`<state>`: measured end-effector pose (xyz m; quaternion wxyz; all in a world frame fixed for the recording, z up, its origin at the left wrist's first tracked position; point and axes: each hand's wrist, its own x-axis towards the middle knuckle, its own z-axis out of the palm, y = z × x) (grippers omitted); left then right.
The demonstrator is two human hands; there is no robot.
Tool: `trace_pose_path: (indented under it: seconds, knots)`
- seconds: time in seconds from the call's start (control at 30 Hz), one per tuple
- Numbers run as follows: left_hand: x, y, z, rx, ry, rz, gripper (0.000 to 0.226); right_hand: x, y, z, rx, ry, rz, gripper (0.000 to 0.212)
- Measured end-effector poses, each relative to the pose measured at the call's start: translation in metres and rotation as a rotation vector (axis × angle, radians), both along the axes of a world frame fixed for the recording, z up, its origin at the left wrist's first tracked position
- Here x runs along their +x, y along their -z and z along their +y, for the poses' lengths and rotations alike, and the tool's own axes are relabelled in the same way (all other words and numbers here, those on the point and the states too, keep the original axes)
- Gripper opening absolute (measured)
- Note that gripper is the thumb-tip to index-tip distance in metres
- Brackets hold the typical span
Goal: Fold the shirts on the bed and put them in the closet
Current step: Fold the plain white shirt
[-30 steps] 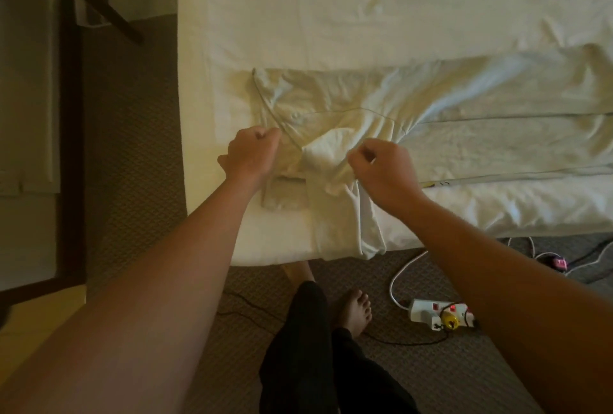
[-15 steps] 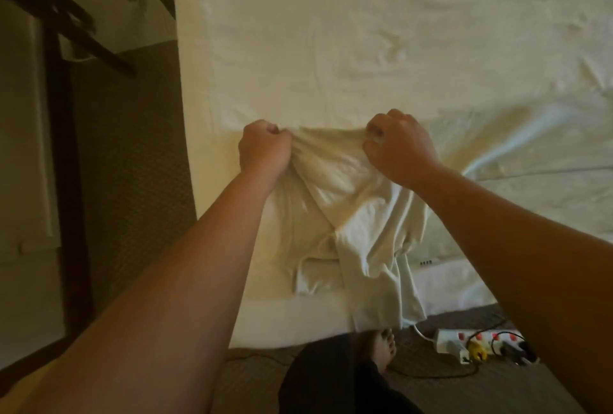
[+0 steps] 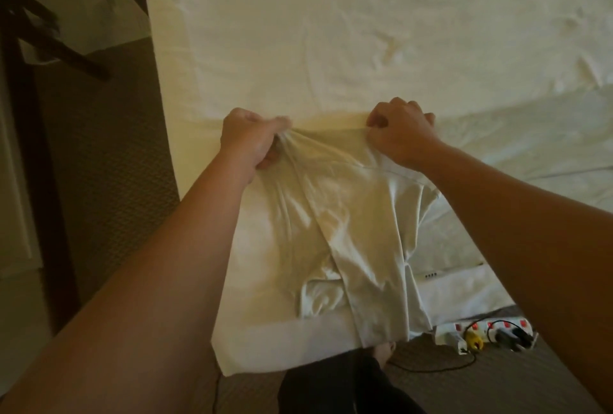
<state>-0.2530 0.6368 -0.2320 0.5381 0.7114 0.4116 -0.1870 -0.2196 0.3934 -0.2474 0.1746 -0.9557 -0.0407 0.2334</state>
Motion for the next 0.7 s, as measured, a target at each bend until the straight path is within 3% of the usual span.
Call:
trace_pose_path:
  seconds: [0.23, 0.4, 0.47, 0.57, 0.7]
  knots:
    - [-0.010, 0.014, 0.000, 0.308, 0.116, -0.145, 0.010, -0.004, 0.003, -0.005, -0.003, -0.009, -0.079, 0.017]
    - [-0.017, 0.008, -0.013, 0.628, 0.502, -0.094, 0.037, -0.007, 0.000, -0.018, -0.044, -0.055, -0.075, 0.034]
    - [-0.016, 0.010, -0.010, 0.741, 0.671, -0.074, 0.027, -0.004, 0.001, -0.024, -0.086, -0.080, -0.084, 0.030]
    - [-0.016, 0.014, -0.006, 0.840, 0.660, -0.107, 0.018, -0.006, 0.003, -0.024, -0.111, -0.066, -0.179, 0.025]
    - [-0.033, 0.008, -0.023, 0.972, 0.594, -0.290, 0.026, -0.035, 0.000, -0.029, -0.043, 0.107, -0.343, 0.022]
